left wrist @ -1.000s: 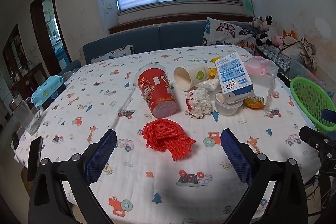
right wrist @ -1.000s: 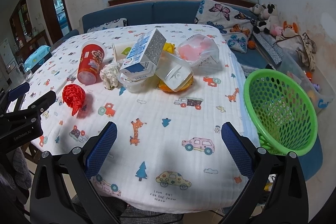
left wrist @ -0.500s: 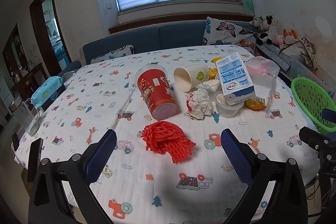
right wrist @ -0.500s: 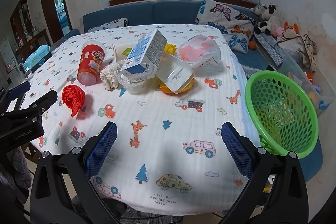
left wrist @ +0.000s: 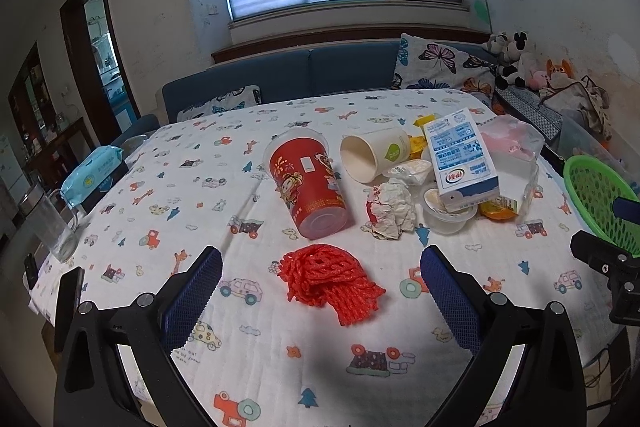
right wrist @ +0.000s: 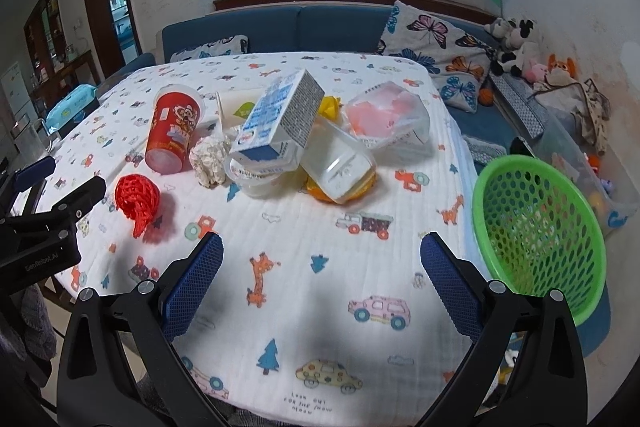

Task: Collect trash
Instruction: 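Grasp the white milk carton with the right gripper while the left gripper approaches the red mesh net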

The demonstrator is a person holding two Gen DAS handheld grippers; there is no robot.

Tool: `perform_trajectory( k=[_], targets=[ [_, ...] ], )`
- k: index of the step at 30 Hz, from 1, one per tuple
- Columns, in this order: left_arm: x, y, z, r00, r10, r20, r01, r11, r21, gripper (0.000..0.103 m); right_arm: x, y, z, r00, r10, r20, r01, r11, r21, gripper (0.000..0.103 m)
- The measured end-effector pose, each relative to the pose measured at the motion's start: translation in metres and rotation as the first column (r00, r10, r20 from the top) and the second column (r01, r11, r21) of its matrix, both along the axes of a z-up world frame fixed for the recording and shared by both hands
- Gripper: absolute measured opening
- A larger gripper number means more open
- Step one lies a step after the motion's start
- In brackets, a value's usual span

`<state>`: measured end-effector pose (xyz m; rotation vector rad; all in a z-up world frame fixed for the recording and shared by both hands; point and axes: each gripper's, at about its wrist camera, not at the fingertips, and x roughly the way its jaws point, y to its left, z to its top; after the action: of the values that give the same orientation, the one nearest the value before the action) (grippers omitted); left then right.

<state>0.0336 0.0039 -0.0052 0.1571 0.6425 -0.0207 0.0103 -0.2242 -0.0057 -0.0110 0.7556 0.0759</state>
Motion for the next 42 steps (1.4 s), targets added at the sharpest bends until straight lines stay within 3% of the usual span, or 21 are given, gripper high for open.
perform_trajectory(
  k=[14, 31, 42],
  targets=[
    [0.010, 0.025, 0.000, 0.999, 0.041, -0.004, -0.042, 0.999, -0.023, 0.096, 0.059, 0.024, 0.014, 0.998, 0.044, -0.046, -0.041, 0.998, 0.054, 0.085],
    [0.019, 0.064, -0.020, 0.996, 0.072, -0.052, -0.076, 0.995, -0.064, 0.096, 0.150, 0.058, -0.004, 0.991, -0.057, -0.120, 0.053, 0.998, -0.031, 0.076],
    [0.021, 0.072, -0.034, 0.996, 0.037, -0.080, -0.043, 0.997, -0.070, 0.096, 0.175, 0.065, -0.025, 0.981, -0.105, -0.163, 0.088, 0.991, -0.104, 0.075]
  ],
)
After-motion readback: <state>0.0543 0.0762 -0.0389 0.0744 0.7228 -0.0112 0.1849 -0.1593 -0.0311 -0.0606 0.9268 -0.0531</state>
